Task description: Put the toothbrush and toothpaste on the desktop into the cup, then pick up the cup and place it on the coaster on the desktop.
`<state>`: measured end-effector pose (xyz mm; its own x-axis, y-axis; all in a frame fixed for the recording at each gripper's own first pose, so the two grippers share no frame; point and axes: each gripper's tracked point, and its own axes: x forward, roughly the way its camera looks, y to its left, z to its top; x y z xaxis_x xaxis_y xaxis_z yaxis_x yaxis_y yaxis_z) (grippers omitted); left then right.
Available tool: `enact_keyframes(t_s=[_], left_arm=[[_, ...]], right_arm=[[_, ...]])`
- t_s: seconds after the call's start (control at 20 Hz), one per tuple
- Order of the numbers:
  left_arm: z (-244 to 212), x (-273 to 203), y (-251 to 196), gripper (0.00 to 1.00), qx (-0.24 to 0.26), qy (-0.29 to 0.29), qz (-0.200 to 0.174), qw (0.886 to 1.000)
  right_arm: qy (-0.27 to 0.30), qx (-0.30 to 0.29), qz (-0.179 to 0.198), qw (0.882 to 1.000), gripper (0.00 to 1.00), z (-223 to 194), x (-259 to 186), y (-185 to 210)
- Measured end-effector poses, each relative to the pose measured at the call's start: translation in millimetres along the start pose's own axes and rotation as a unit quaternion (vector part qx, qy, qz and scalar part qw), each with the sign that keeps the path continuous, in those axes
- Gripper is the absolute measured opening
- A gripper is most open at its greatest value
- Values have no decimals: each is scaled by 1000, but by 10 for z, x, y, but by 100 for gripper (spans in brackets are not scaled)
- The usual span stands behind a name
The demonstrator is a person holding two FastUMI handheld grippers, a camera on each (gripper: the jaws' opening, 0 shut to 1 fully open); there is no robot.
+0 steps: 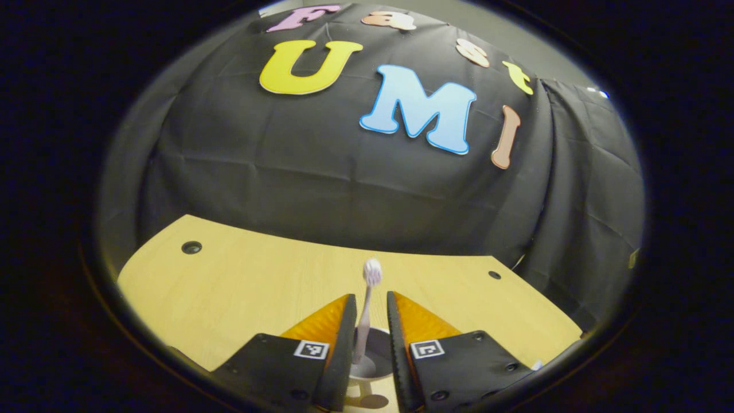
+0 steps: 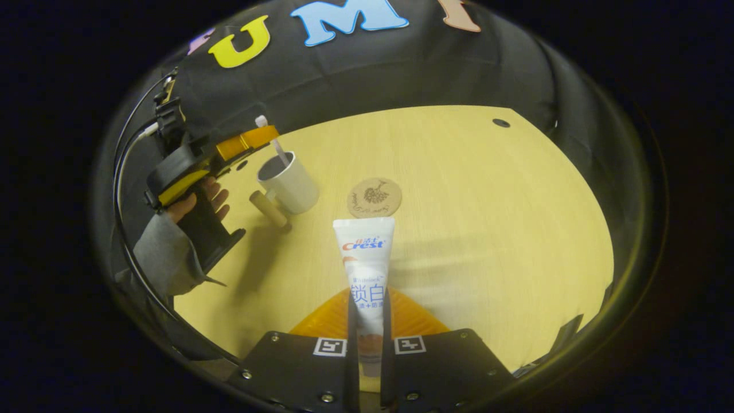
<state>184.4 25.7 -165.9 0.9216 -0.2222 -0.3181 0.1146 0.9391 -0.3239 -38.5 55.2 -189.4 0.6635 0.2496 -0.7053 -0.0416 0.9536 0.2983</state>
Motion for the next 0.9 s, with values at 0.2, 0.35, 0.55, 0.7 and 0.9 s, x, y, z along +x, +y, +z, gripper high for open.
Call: enact_keyframes(t_s=[0.2, 0.35, 0.55, 0.7, 0.9], left_arm=[[65, -177, 13, 96, -15, -6, 8, 1000], [105, -324, 55, 95, -14, -6, 18, 1000], [129, -522, 112, 99, -19, -3, 30, 999], [93, -651, 166, 99, -23, 7, 38, 999], [23, -815, 242, 98, -22, 22, 42, 999]], right_arm=[[-9, -23, 18, 1000, 15, 76, -69, 44], [-26, -44, 31, 998, 15, 212, -125, 110], [-55, -69, 50, 995, 15, 448, -48, 198], [-77, -89, 62, 991, 15, 639, -4, 271], [-110, -112, 80, 984, 15, 880, 103, 448]])
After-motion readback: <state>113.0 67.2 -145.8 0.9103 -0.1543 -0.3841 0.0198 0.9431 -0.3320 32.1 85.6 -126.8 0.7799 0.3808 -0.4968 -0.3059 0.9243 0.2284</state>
